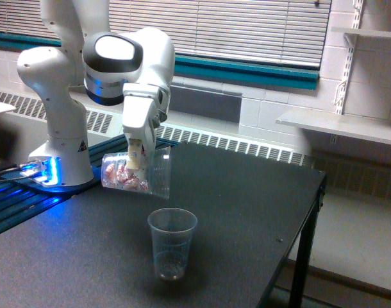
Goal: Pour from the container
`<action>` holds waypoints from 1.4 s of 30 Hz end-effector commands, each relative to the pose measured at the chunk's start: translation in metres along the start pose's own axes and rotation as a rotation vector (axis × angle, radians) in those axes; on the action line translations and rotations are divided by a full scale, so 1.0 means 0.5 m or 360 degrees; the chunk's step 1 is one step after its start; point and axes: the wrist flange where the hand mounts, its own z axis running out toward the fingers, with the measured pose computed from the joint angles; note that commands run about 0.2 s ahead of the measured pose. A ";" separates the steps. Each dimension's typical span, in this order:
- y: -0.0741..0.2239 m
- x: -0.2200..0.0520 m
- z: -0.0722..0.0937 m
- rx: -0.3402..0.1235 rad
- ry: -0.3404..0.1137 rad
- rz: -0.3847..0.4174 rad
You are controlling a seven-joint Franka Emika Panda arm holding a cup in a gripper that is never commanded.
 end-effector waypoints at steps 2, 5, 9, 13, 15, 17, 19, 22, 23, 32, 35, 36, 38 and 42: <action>-0.006 0.004 0.000 -0.0046 0.0003 -0.0137; -0.006 0.007 -0.001 -0.0064 0.0005 -0.0170; -0.006 0.014 -0.005 -0.0088 0.0007 -0.0209; -0.008 0.017 -0.007 -0.0104 0.0006 -0.0235; -0.009 0.019 -0.008 -0.0114 0.0007 -0.0250; -0.009 0.020 -0.009 -0.0122 0.0005 -0.0264; -0.011 0.022 -0.009 -0.0128 0.0004 -0.0281; -0.011 0.023 -0.010 -0.0142 0.0002 -0.0302; -0.012 0.022 -0.009 -0.0143 -0.0001 -0.0308; -0.017 0.019 -0.011 -0.0176 -0.0009 -0.0370; -0.016 0.023 -0.014 -0.0193 0.0000 -0.0388; -0.017 0.023 -0.015 -0.0196 0.0001 -0.0395; -0.018 0.023 -0.016 -0.0202 -0.0001 -0.0415; -0.020 0.025 -0.019 -0.0214 0.0001 -0.0462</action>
